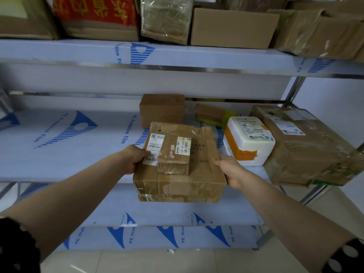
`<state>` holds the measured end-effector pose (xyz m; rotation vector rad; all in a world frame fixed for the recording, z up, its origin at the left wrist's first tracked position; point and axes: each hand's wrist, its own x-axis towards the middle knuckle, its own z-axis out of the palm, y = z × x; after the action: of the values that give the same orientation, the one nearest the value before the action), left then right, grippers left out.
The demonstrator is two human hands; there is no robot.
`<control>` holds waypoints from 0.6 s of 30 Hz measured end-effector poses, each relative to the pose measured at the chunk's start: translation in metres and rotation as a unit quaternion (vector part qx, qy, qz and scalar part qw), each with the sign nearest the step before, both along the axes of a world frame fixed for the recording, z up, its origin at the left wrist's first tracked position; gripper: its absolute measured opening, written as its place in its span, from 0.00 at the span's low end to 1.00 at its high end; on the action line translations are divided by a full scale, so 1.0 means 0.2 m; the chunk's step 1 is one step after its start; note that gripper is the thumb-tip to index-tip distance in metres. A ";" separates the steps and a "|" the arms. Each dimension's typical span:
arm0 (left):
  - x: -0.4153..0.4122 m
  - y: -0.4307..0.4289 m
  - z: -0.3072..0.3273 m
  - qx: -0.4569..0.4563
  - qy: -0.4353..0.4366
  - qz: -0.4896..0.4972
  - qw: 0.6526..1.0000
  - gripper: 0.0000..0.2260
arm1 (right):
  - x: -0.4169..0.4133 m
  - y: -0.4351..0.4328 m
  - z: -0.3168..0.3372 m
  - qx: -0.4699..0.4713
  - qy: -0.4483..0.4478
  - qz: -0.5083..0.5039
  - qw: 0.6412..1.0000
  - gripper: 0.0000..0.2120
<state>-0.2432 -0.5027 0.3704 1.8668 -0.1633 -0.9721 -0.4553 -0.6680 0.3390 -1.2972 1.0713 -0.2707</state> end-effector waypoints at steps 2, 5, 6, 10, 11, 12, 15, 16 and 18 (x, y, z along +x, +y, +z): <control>0.01 0.06 0.01 -0.002 -0.004 0.016 1.000 0.01 | 0.03 0.02 0.01 -0.002 -0.004 0.017 1.000 0.09; 0.01 0.19 0.03 0.007 -0.015 0.046 0.999 0.07 | 0.10 0.08 0.04 -0.007 -0.004 0.050 0.999 0.08; 0.01 0.24 0.03 0.012 -0.020 0.057 0.998 0.09 | 0.13 0.10 0.04 -0.009 -0.003 0.062 0.998 0.08; 0.00 0.48 0.04 0.023 -0.029 0.111 0.993 0.12 | 0.26 0.23 0.05 -0.018 -0.001 0.121 0.993 0.08; 0.00 0.54 0.04 0.025 -0.029 0.125 0.991 0.12 | 0.30 0.27 0.05 -0.018 -0.001 0.138 0.990 0.08; 0.00 0.61 0.04 0.025 -0.030 0.139 0.990 0.11 | 0.33 0.31 0.05 -0.017 -0.002 0.154 0.988 0.08; 0.00 0.81 0.05 0.024 -0.028 0.180 0.983 0.10 | 0.43 0.46 0.05 -0.016 -0.004 0.201 0.979 0.08; 0.00 0.88 0.05 0.022 -0.025 0.195 0.980 0.11 | 0.47 0.51 0.05 -0.018 -0.005 0.215 0.976 0.08; 0.01 1.03 0.05 0.014 -0.022 0.215 0.976 0.10 | 0.55 0.63 0.05 -0.027 -0.005 0.240 0.970 0.09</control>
<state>-0.2403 -0.2975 0.3813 1.8465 0.2235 -0.6370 -0.3458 -0.5421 0.3488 -1.5579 0.7143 0.0605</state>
